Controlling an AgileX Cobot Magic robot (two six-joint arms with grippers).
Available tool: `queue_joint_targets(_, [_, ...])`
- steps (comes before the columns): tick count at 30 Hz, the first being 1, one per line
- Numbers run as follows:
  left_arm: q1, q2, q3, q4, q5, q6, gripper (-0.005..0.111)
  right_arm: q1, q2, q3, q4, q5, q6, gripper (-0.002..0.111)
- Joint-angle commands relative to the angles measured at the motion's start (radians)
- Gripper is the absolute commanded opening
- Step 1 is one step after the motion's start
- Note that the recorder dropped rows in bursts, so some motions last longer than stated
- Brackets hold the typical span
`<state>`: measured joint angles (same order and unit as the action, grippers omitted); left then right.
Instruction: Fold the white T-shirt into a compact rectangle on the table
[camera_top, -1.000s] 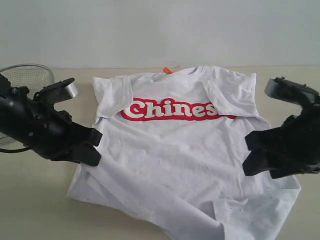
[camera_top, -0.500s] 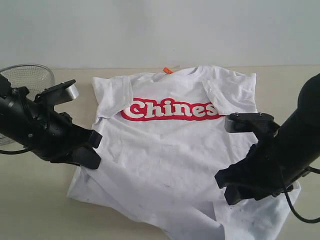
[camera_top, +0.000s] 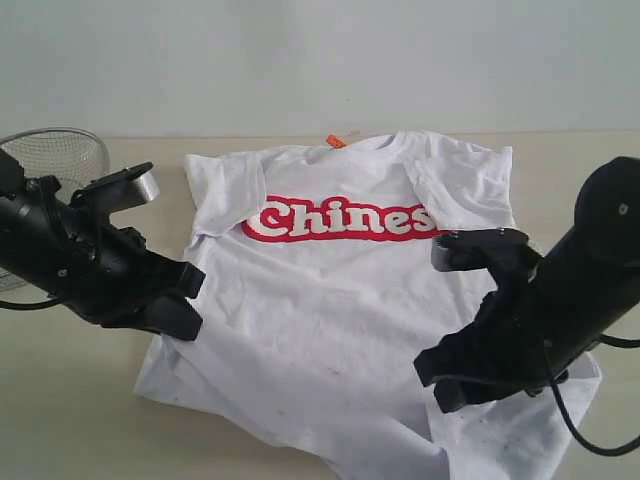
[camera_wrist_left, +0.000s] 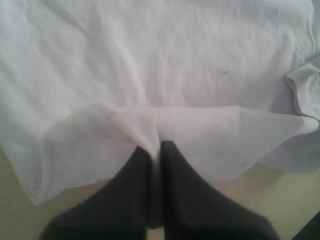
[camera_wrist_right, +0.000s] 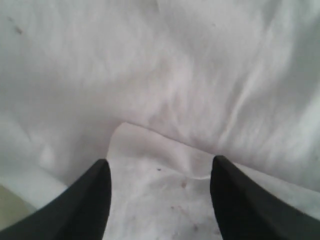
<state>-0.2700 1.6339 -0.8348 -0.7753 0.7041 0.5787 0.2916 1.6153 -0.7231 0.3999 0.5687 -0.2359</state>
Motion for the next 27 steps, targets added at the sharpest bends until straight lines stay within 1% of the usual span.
queue_joint_targets(1, [0.001,-0.002,-0.002,0.002,0.004,0.004,0.005,0.037,0.002,0.004,-0.065,-0.041,0.035,0.053])
queue_joint_targets(4, [0.001,-0.002,-0.002,0.002,0.004,0.004,0.005,0.037,0.002,0.004,-0.103,-0.019,0.053,0.053])
queue_joint_targets(21, [0.001,-0.002,-0.002,0.002,0.004,0.004,0.005,0.04,0.004,0.004,-0.105,-0.013,0.042,0.053])
queue_joint_targets(27, [0.001,-0.002,-0.002,0.002,0.004,0.004,0.005,0.069,0.097,0.004,-0.099,-0.026,0.042,0.053])
